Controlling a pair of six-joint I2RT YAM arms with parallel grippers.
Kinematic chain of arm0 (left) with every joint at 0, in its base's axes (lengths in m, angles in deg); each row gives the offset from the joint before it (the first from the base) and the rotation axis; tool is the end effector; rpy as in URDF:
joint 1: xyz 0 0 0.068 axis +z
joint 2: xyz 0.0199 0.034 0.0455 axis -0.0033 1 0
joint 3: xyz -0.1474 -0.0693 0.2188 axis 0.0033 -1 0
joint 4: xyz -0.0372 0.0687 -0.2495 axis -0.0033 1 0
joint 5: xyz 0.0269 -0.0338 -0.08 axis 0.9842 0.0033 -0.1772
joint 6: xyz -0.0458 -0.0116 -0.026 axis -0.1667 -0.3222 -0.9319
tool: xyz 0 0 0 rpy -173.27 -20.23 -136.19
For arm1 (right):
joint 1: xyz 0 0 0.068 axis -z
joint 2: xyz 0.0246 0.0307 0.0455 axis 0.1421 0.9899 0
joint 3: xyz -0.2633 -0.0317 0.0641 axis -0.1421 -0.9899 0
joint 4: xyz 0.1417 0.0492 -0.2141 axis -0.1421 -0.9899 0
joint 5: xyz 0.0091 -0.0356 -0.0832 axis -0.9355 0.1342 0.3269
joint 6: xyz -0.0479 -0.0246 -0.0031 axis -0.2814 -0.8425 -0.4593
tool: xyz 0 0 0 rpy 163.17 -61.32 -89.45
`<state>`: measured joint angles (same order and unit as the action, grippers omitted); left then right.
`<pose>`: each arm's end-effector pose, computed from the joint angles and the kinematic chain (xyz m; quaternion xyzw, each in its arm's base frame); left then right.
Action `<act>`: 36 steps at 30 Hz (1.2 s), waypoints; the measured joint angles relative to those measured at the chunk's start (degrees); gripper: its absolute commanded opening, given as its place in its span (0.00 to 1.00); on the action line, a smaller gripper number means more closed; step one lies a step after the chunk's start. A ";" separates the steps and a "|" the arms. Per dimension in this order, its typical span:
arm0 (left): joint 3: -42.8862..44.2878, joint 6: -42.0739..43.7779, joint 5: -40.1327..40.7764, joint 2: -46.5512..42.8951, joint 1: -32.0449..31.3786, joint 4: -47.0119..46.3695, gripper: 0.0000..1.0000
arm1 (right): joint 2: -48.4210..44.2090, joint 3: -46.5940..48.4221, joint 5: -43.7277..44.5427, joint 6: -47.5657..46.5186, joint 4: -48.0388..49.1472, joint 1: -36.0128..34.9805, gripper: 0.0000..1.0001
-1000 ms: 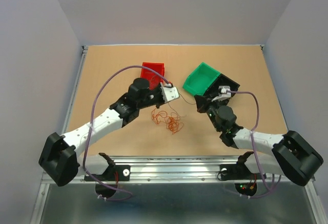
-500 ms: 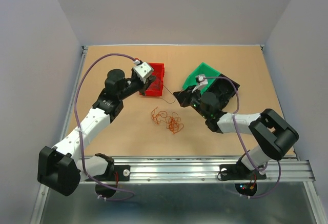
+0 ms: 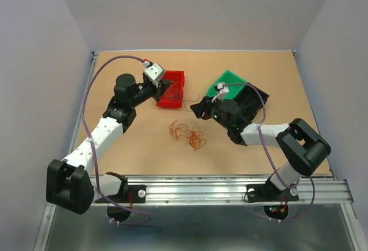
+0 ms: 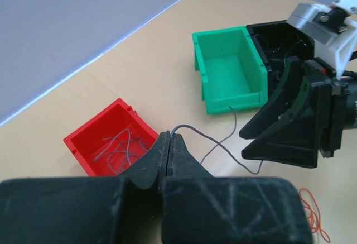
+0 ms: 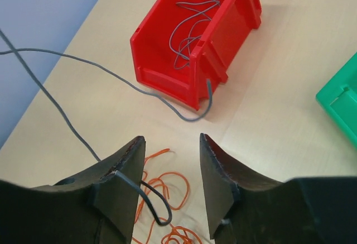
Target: Untangle the cables
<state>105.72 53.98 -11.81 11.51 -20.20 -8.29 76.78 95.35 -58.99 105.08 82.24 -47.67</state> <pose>0.2523 -0.1111 0.3430 0.3611 0.5936 -0.2376 0.6788 0.2530 0.2069 0.2012 -0.0670 0.7532 0.3513 0.5520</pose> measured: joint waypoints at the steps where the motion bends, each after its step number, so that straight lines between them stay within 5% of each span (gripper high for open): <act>1: 0.13 -0.07 0.61 0.57 0.00 -0.09 0.00 | -0.07 0.00 0.33 -0.02 -0.15 0.00 0.59; 9: 0.37 -0.96 6.99 3.82 1.03 -0.42 0.00 | -2.45 -1.11 3.54 -0.26 -1.05 0.00 0.74; 36: 5.84 -3.93 16.65 22.18 9.40 -6.78 0.00 | -6.86 -4.42 8.66 -0.22 -1.36 0.00 0.78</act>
<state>111.55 50.04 4.85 33.70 -10.80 -15.06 69.92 90.93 -50.33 104.87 80.89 -47.67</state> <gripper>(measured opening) 0.026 0.761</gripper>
